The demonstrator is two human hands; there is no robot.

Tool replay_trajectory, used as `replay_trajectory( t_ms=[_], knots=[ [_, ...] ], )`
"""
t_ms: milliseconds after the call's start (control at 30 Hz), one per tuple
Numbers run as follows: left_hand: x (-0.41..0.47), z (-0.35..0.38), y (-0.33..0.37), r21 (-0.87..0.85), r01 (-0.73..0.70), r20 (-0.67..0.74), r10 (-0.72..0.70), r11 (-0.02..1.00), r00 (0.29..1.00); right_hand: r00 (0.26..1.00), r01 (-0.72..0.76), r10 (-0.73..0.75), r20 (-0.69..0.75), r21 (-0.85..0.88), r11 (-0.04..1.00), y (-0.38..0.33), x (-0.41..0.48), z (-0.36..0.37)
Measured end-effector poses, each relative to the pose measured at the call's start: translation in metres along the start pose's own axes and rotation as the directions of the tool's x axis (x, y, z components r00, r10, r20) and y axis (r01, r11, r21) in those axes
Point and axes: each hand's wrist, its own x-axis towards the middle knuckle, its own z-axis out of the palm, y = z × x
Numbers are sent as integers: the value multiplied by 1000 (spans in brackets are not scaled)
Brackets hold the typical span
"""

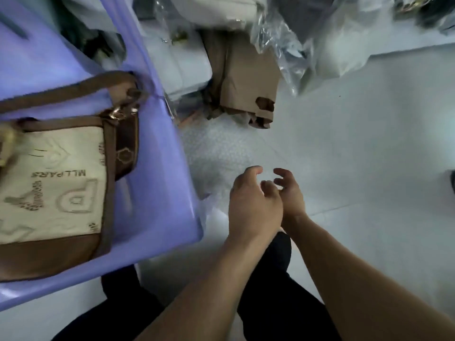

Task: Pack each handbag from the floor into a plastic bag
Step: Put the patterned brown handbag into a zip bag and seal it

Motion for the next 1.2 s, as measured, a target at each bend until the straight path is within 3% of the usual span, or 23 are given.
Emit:
replay_trajectory(
  t_ms=[200,300,367,467,600,633,700,767,867,967,1067,1200],
  knots=[
    [63,67,-79,-1,227,-182,-224,974,958,979,205,-187,85,-357,911,67,97,21],
    [90,82,-111,-16,299,-209,-295,954,932,927,374,-273,256,-588,717,85,134,37],
    [103,91,-128,-79,376,-204,-384,923,900,896,441,-260,361,-643,626,95,154,50],
    [113,99,-147,-137,462,-183,-481,876,858,905,406,-167,391,-678,613,103,169,75],
    [116,100,-162,-101,469,-198,-480,877,855,943,332,-151,297,-807,489,108,167,96],
    [116,98,-161,-92,469,-199,-478,878,855,941,338,-171,292,-799,497,109,164,96],
    [116,91,-153,-99,483,-168,-493,870,853,936,339,-142,322,-716,611,107,158,92],
    [115,83,-141,-102,483,-113,-493,869,863,947,274,-87,309,-634,723,101,149,84],
    [109,72,-115,-152,446,-95,-462,882,882,959,204,-52,279,-548,811,83,127,68],
    [86,64,-79,-198,426,-114,-452,883,885,987,94,-34,154,-401,911,55,101,37],
    [57,55,-41,-208,408,-101,-435,889,895,999,47,-50,-7,-227,973,27,72,2],
    [25,30,22,-323,435,-82,-483,840,872,995,96,-96,0,-21,995,-14,26,-31]
  ],
)
